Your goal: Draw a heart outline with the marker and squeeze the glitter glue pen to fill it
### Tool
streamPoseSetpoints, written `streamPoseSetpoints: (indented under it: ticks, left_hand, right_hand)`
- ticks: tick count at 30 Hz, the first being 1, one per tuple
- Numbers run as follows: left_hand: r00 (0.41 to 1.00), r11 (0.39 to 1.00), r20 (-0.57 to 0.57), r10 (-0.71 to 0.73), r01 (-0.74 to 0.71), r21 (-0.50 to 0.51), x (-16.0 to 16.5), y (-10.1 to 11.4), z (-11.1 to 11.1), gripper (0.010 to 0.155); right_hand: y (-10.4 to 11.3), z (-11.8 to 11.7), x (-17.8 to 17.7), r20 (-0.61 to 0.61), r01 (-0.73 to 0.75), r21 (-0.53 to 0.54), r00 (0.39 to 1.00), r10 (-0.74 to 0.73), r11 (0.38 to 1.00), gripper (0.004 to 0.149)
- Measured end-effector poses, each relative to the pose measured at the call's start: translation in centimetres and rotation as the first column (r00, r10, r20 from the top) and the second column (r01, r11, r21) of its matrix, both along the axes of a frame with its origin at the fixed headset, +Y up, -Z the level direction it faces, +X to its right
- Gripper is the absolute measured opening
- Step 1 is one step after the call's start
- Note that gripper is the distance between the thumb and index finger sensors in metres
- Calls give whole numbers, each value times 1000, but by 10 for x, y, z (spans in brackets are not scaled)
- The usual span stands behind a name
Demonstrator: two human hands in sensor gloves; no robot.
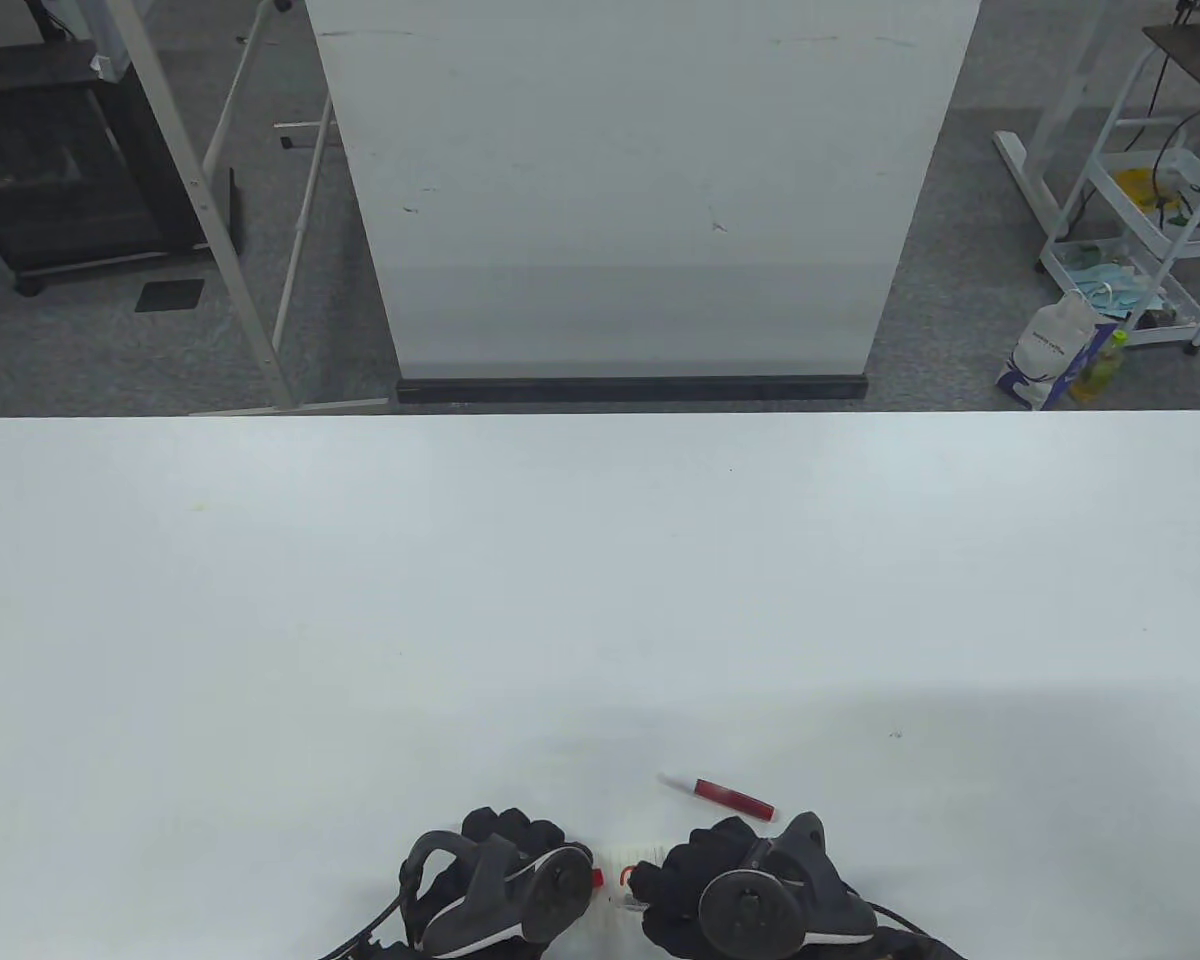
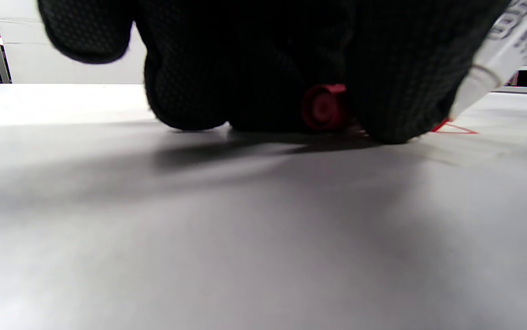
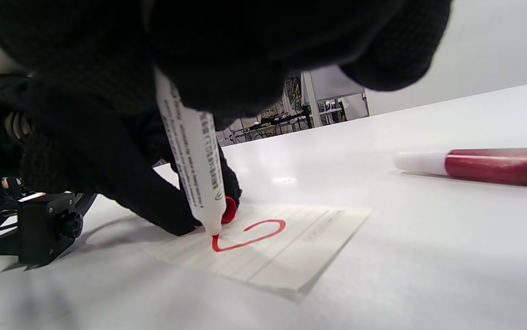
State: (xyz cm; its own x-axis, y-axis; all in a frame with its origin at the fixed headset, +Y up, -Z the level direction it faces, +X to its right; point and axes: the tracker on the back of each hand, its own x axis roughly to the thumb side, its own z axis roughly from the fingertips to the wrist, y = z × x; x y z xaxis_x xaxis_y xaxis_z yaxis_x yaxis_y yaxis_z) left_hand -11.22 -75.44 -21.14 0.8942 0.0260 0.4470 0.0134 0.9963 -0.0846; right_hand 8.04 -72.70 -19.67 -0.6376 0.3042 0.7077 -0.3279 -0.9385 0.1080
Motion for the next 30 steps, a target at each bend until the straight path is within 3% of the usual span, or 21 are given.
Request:
streamPoseSetpoints:
  ticks: [10,24,30]
  left_hand:
    - [1000,1000,-3,6,-6,-7,-1,0,-1,45]
    - [1000,1000,-9,5,-5,-8,-3,0,-2,44]
    - [999,999,-22,43,-44,-26,-8,1,-4,44]
  right_hand:
    - [0,3,-4,25,-50,99,999,47,994,45]
    - [3,0,4,21,-52,60,998,51,997,45]
    - [9,-5,12,32,10,64,999,-12,998,46]
